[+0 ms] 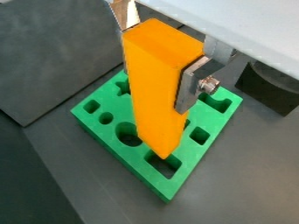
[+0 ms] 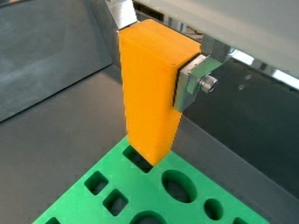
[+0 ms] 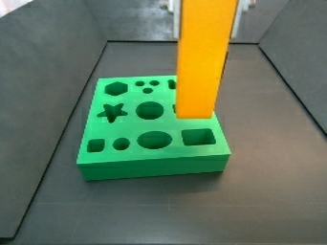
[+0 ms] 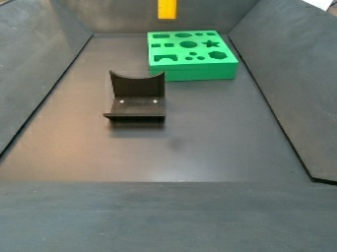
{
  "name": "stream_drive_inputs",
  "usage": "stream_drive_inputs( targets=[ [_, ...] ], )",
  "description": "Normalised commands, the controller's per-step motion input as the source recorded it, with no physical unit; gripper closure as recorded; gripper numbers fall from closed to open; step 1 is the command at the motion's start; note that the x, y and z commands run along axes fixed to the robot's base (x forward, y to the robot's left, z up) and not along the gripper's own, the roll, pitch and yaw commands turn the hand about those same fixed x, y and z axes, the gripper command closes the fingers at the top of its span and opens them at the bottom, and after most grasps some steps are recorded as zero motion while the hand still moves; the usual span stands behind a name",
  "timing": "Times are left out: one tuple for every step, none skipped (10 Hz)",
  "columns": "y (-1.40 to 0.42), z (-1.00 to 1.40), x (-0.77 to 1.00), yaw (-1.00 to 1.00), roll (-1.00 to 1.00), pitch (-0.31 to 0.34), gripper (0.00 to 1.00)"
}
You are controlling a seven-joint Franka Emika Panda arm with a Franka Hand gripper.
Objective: Insert the rectangle object.
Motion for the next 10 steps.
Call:
stream_drive_inputs(
  targets=[
    [0.19, -0.21, 0.08, 0.10, 0.14, 0.000, 1.00],
    [0.09, -0.11, 0.05, 0.02, 0.13, 0.000, 1.00],
    [0.00, -0.02, 0.00, 0.00, 0.04, 0.000, 1.00],
    [0.00, -0.13, 0.00, 0.00, 0.08, 0.000, 1.00],
    [0.01, -0.23, 0.00, 0.00, 0.12, -0.003, 1.00],
    [0.00, -0.32, -0.01, 0.00, 0.12, -0.026, 1.00],
    [0.00, -0.43, 0.00, 0.00, 0.12, -0.021, 1.00],
    [-0.03, -0.42, 0.00, 0.00, 0.08, -0.004, 1.00],
    [-0.13, -0.34, 0.07, 0.00, 0.04, 0.000, 1.00],
    [-0.26, -0.29, 0.25, 0.12, 0.05, 0.000, 1.00]
  ],
)
